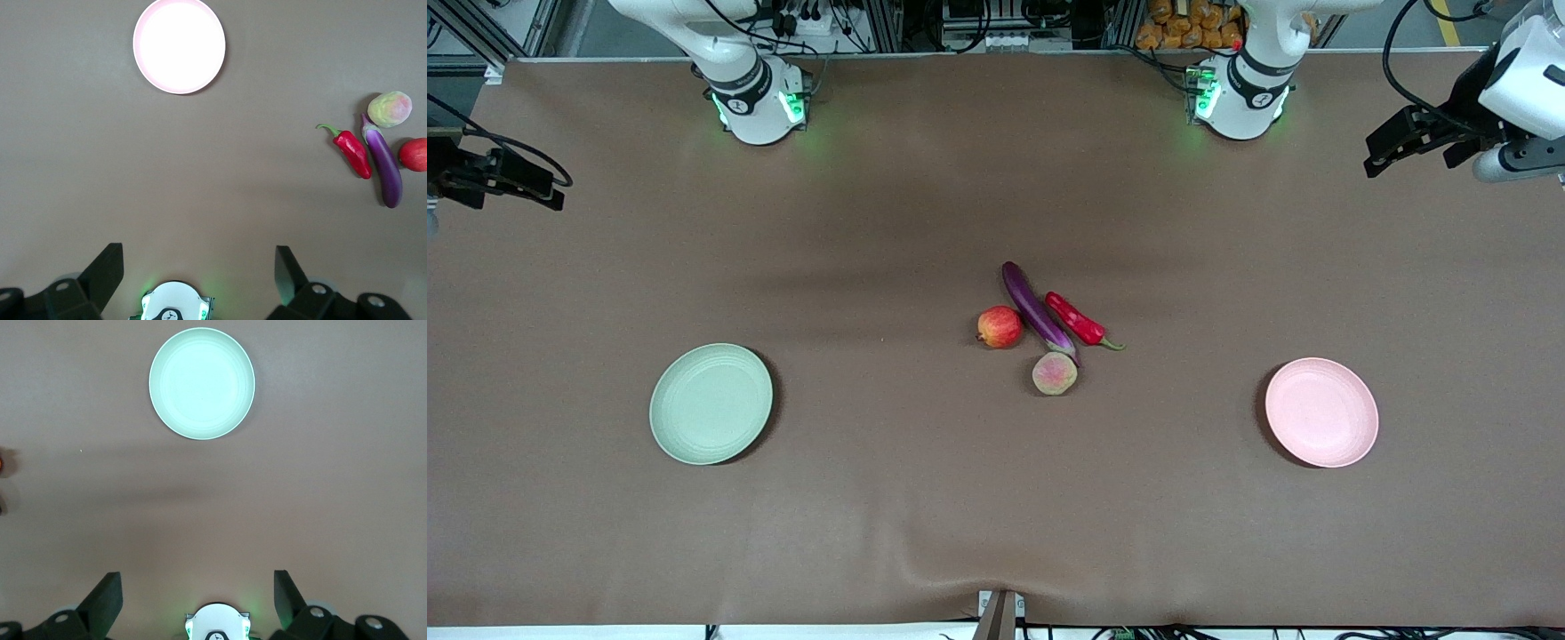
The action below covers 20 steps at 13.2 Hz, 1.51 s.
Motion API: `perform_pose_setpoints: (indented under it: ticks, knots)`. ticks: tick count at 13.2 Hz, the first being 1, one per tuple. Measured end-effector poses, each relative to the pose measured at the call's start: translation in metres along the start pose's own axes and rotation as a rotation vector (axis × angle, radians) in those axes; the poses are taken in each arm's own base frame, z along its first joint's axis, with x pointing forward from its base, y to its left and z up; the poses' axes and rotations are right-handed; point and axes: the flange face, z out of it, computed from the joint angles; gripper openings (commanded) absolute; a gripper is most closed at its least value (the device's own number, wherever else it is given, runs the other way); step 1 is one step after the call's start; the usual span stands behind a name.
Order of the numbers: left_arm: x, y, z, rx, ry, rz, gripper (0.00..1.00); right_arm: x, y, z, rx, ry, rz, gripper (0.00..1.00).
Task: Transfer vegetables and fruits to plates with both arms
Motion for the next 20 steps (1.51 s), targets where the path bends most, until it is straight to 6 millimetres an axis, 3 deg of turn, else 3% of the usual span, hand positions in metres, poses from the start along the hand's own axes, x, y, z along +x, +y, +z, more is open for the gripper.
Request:
perform_pose_setpoints:
  ticks: [7,11,13,16,20]
  knots:
    - [0.012,0.003,0.024,-0.004,0.024,0.001,1.0,0.003,0.0,0.007,0.0,-0.017,0.001,1.0]
    - [0.02,0.011,0.053,-0.004,0.031,0.009,1.0,0.003,-0.001,0.008,-0.001,-0.027,-0.002,1.0]
    - [0.019,0.025,0.061,-0.002,0.04,-0.002,1.0,0.001,-0.003,0.009,-0.001,-0.038,-0.005,1.0]
    - [0.014,0.062,0.069,-0.001,0.061,-0.052,1.0,0.005,-0.012,0.017,0.001,-0.06,-0.022,1.0]
    - [0.021,0.114,0.108,0.023,0.092,-0.105,1.0,0.026,-0.056,0.047,0.045,-0.11,0.003,1.0]
